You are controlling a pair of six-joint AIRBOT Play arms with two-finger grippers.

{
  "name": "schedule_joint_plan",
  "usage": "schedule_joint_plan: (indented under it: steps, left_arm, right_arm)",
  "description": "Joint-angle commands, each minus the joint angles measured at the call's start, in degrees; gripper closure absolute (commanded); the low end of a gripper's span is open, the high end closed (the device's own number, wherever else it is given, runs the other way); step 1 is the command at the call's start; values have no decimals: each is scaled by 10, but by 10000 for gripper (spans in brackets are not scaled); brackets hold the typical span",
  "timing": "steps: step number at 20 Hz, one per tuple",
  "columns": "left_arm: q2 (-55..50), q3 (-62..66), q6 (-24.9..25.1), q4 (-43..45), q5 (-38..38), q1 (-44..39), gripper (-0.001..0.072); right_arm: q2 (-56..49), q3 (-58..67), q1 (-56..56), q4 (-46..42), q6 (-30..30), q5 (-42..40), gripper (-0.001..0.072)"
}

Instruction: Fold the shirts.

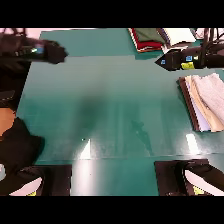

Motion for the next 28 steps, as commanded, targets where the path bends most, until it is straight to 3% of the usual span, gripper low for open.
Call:
schedule_joint_plan:
  steps: [1,5,6,7,8,14,15,16,17,18,19,23,28]
  left_arm:
    - [94,-96,-6,50,-96,103,680]
    - [206,-277,-10,175,-201,214,671]
    - [214,-316,-10,206,-224,235,420]
    - [217,-358,-11,231,-235,255,87]
    - [217,-397,-11,240,-233,271,22]
    - [215,-565,-12,241,-122,290,20]
    - [215,-570,-17,241,-119,290,24]
    - [215,-568,-27,241,-122,290,134]
    - [215,-563,-32,240,-132,290,342]
    - [216,-555,-32,240,-142,290,639]
    - [216,-540,-32,240,-149,290,679]
    - [224,-362,-45,215,-162,271,683]
    - [222,-58,-84,213,-127,108,685]
  right_arm:
    - [0,0,1,0,0,3,693]
    - [0,0,1,-1,-4,1,693]
    - [0,0,1,-1,-4,-1,693]
    - [0,0,1,-1,-4,-3,693]
    - [0,0,1,-1,-4,-4,693]
    - [0,0,1,-1,-4,-3,693]
    - [0,0,1,-1,-4,-3,693]
    - [0,0,1,0,-4,-3,693]
    - [0,0,1,-1,-4,-3,693]
    - [0,0,1,-1,-4,-3,693]
    - [0,0,1,0,-4,-3,693]
    - [0,21,1,1,-4,-14,693]
    - [0,130,0,-2,-4,-46,693]
